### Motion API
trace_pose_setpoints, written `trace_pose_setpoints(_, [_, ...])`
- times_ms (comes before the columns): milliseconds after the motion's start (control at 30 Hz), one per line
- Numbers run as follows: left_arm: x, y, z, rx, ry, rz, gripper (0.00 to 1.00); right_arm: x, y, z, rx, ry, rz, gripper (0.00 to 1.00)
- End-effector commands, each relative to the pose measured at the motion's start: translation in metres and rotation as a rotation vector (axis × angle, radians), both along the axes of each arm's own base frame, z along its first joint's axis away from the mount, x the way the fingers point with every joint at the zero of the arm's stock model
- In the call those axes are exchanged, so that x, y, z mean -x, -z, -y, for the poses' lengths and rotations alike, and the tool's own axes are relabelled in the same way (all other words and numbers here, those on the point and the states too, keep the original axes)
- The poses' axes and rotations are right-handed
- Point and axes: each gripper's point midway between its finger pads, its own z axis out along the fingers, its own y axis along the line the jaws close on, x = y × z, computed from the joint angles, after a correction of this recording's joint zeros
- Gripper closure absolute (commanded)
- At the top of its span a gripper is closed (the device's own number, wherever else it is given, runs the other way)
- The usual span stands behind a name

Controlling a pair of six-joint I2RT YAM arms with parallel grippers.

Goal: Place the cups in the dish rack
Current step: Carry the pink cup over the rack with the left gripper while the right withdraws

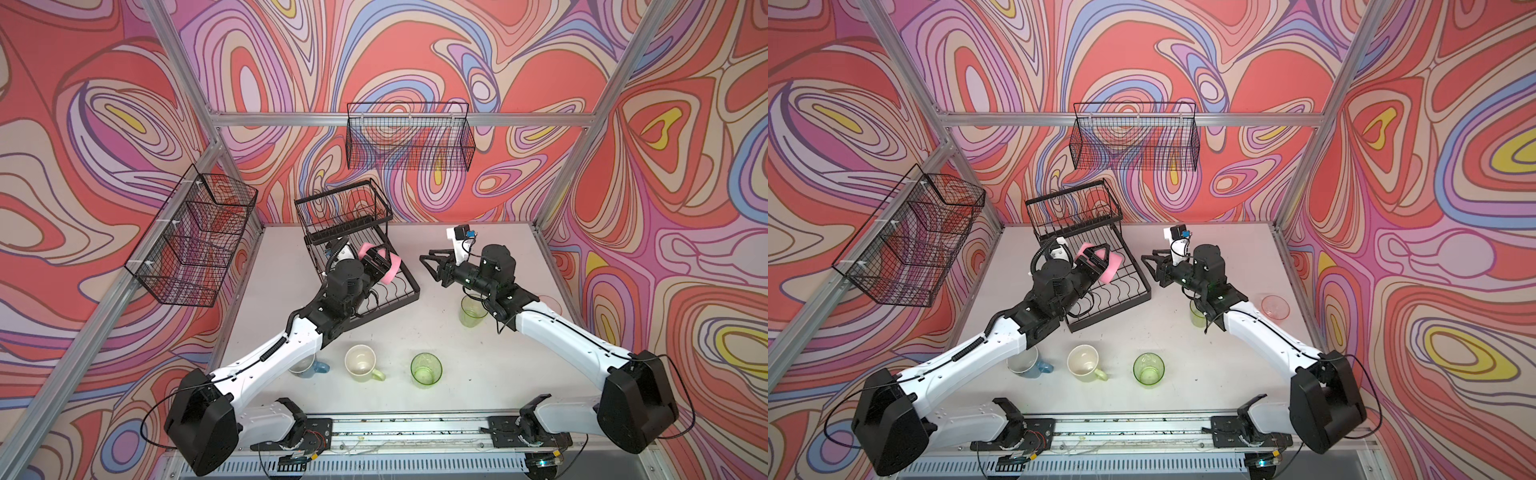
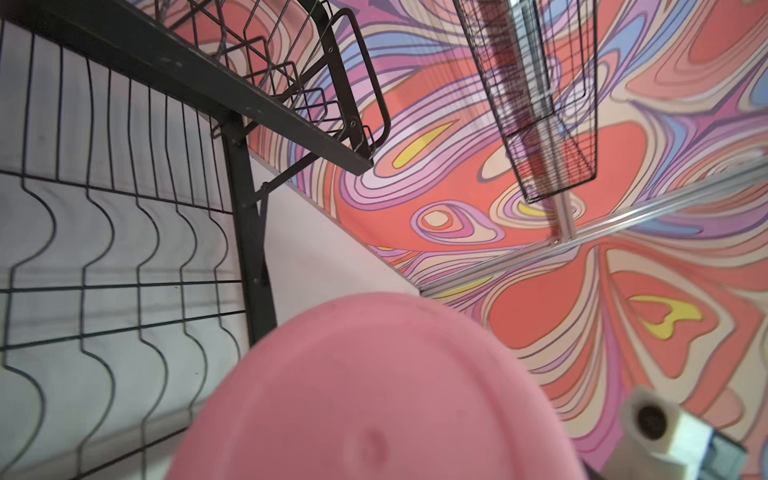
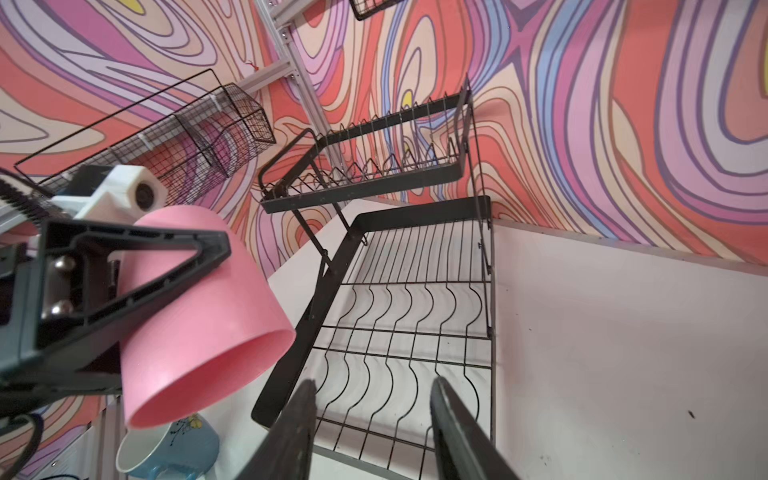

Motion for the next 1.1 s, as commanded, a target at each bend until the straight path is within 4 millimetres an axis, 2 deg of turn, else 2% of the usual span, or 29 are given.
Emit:
trace_pose_setpoints(0, [-0.001, 0.027, 0.005, -0.288, 0.060, 0.098, 0.31, -0.013, 0.001, 0.017, 0.012, 0.098, -0.024, 0.54])
trace_pose_setpoints(133, [-0.008, 0.057, 0.012, -0.460, 0.099, 0.139, 0.31, -0.020, 0.003, 0.026, 0.003, 0.128, -0.028, 0.53])
trace_pose_setpoints(267, [-0.020, 0.079, 0.012, -0.561, 0.075, 0.148, 0.31, -0.025, 0.007, 0.035, 0.003, 0.159, -0.029, 0.54])
trace_pose_setpoints(567, [-0.054, 0.105, 0.014, -0.728, -0.011, 0.164, 0.29, -0.033, 0.012, 0.044, -0.017, 0.177, -0.016, 0.55])
trace_pose_setpoints(767, [-0.073, 0.111, 0.013, -0.827, -0.051, 0.202, 0.27, -0.036, 0.017, 0.047, -0.006, 0.183, -0.012, 0.55])
trace_pose_setpoints(833, [-0.080, 0.114, 0.007, -0.831, -0.065, 0.190, 0.27, -0.038, 0.019, 0.047, -0.007, 0.185, -0.012, 0.55])
trace_pose_setpoints(1067, [-0.101, 0.121, -0.043, -0.801, -0.179, 0.126, 0.27, -0.042, 0.026, 0.046, -0.010, 0.175, -0.014, 0.55])
